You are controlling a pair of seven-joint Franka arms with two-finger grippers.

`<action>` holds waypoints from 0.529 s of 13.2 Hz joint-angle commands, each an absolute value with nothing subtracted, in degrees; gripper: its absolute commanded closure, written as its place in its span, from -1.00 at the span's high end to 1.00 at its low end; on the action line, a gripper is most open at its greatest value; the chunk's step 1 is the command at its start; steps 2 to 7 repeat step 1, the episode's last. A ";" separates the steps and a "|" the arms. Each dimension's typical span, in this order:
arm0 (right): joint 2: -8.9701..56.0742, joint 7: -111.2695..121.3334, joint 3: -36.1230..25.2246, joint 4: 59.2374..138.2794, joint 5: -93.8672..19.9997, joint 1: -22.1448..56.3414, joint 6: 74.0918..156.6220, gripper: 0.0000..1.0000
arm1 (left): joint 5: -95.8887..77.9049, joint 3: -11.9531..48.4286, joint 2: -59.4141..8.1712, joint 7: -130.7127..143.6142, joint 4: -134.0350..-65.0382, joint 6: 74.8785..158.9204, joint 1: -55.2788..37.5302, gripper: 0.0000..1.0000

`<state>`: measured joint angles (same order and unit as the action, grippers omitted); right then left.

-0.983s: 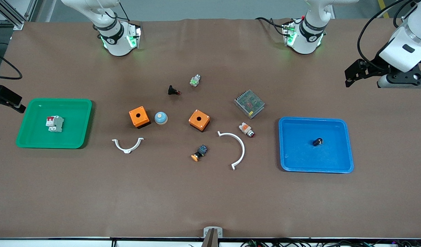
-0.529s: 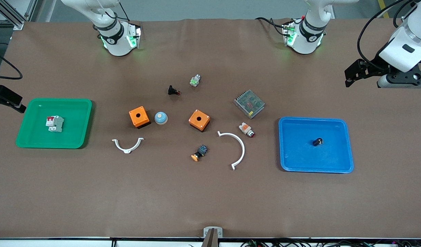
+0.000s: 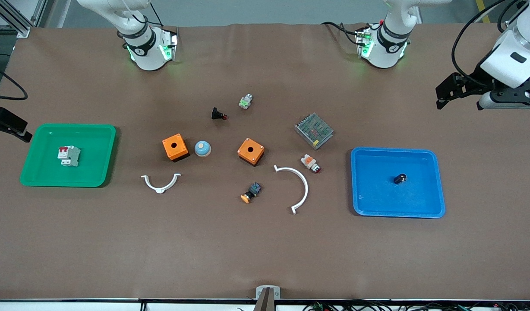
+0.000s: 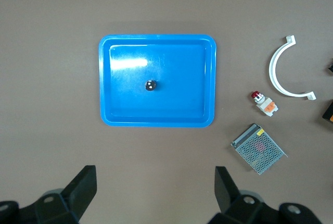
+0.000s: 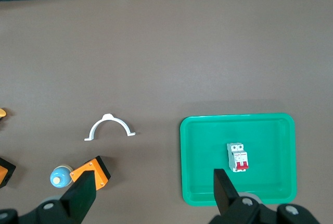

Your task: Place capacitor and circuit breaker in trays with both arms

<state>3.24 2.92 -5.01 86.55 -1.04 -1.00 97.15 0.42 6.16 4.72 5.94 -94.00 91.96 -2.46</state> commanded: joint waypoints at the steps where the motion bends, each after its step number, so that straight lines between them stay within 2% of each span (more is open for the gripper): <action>1: 3.87 3.08 -5.01 84.99 -1.32 -1.14 96.06 1.00 | 0.44 5.98 4.04 5.71 -92.37 90.62 -2.55 1.00; 7: 3.87 3.08 -5.01 84.99 -1.32 -1.14 96.06 1.00 | 0.44 5.98 4.04 5.71 -92.37 90.62 -2.55 1.00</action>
